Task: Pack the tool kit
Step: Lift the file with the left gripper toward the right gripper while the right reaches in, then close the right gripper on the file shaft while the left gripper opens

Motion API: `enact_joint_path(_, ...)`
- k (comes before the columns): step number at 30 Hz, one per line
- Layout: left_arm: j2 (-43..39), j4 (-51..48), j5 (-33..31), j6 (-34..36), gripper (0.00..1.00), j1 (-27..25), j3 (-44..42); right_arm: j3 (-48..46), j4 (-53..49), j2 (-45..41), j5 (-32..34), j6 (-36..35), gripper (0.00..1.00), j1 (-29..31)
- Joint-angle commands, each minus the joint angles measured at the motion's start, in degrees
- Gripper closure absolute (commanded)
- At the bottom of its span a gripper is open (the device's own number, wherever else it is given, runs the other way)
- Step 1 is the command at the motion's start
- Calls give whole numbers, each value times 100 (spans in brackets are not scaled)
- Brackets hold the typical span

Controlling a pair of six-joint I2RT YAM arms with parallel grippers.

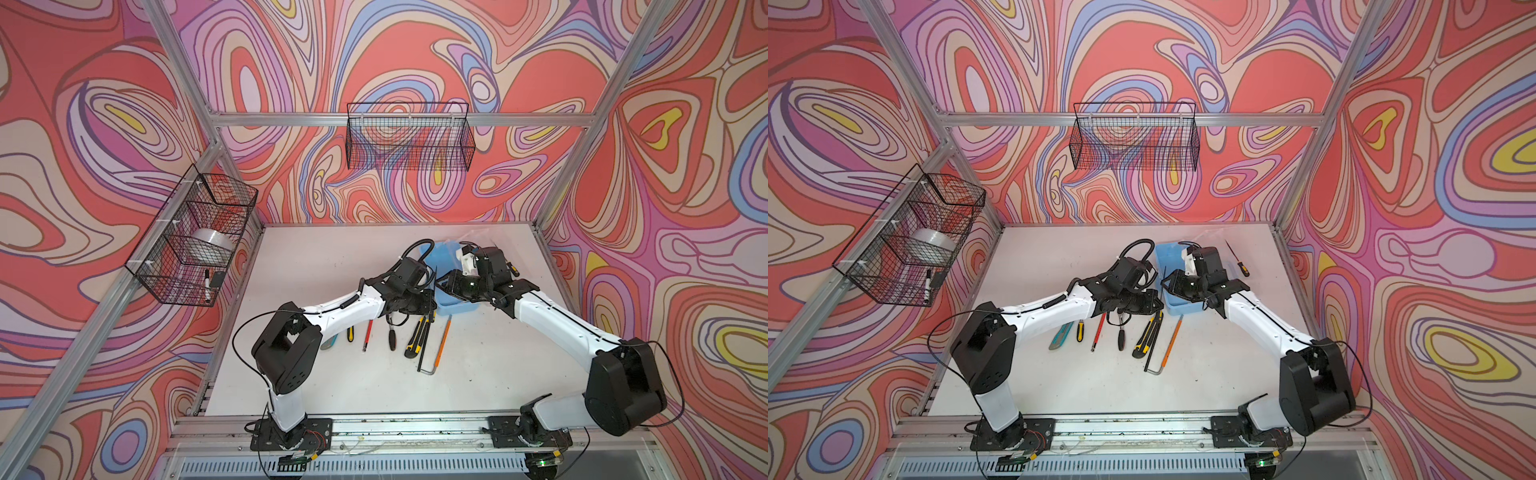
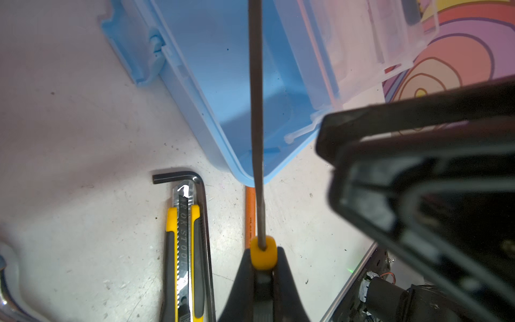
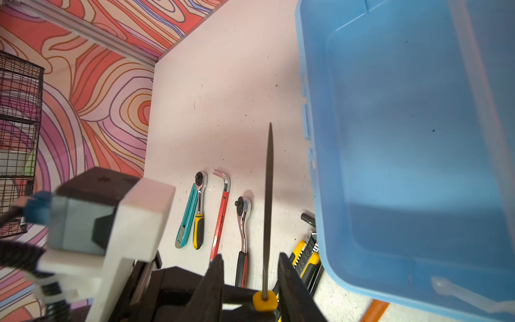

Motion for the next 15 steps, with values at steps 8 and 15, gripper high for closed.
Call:
enact_joint_path(8, -245, 566, 360, -129, 99, -7, -172, -98, 189, 212, 189, 27, 72, 104)
enact_joint_path(15, -322, 884, 466, -193, 99, -11, -302, -115, 226, 251, 199, 22, 76, 116)
